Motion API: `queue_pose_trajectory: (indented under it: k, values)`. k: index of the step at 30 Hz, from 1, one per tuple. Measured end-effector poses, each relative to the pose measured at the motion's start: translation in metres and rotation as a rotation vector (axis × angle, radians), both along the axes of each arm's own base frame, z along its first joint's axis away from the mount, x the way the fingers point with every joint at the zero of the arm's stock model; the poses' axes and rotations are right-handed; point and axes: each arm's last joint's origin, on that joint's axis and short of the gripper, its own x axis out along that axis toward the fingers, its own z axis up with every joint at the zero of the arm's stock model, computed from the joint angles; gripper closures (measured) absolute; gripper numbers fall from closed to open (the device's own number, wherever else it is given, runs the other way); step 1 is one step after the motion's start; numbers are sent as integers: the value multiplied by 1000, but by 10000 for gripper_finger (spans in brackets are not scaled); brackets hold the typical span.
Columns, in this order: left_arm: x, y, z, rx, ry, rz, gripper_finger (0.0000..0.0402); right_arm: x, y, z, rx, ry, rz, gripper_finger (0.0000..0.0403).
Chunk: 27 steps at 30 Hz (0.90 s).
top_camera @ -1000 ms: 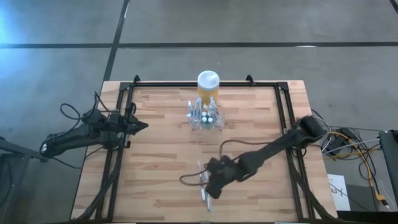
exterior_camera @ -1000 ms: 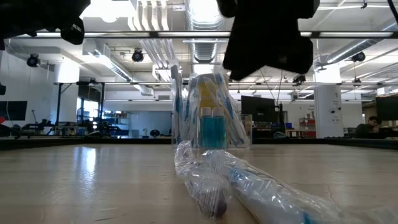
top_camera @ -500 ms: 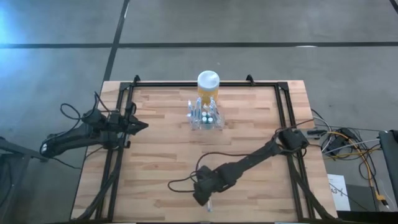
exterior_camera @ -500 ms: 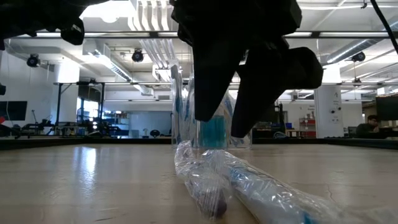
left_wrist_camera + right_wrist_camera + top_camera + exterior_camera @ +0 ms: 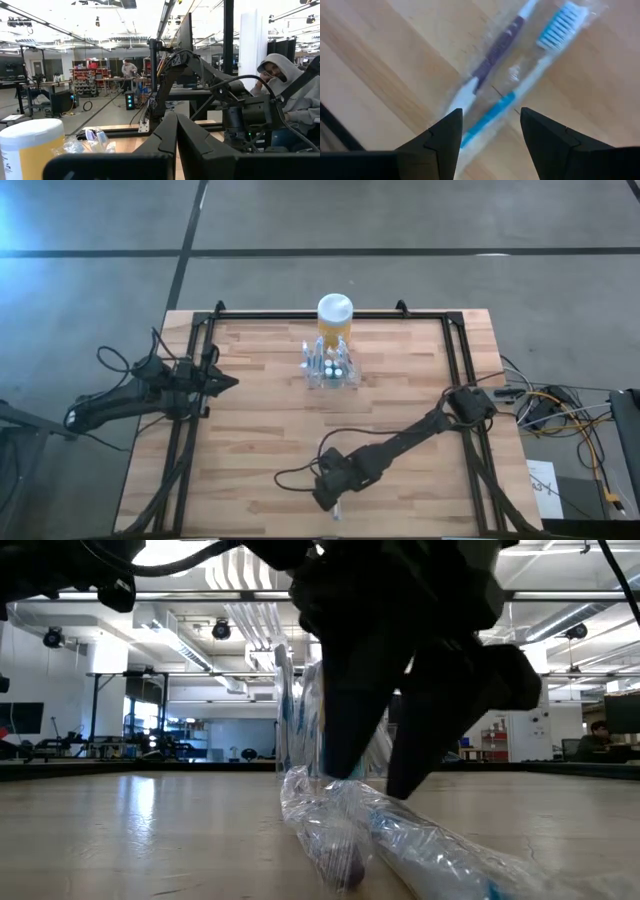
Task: Pick & Place toothbrushing station
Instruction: Put the blue toothbrush into the transparent organizer
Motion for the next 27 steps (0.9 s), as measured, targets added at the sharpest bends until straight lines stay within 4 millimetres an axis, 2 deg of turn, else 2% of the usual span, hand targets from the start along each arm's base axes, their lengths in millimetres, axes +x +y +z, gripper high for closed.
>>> queue_pose_trajectory:
  k: [6, 14, 20, 27]
  values:
    - [0, 0, 0, 0, 0, 0, 390, 1, 0, -16, -8, 11, 6, 206]
    - [0, 0, 0, 0, 1, 0, 390, -1, -7, -25, -57, 61, 85, 223]
    - [0, 0, 0, 1, 0, 1, 390, -6, -13, -24, -103, 115, 150, 265]
    - [1, 0, -2, 4, 6, 1, 390, -8, -16, -25, -128, 138, 187, 342]
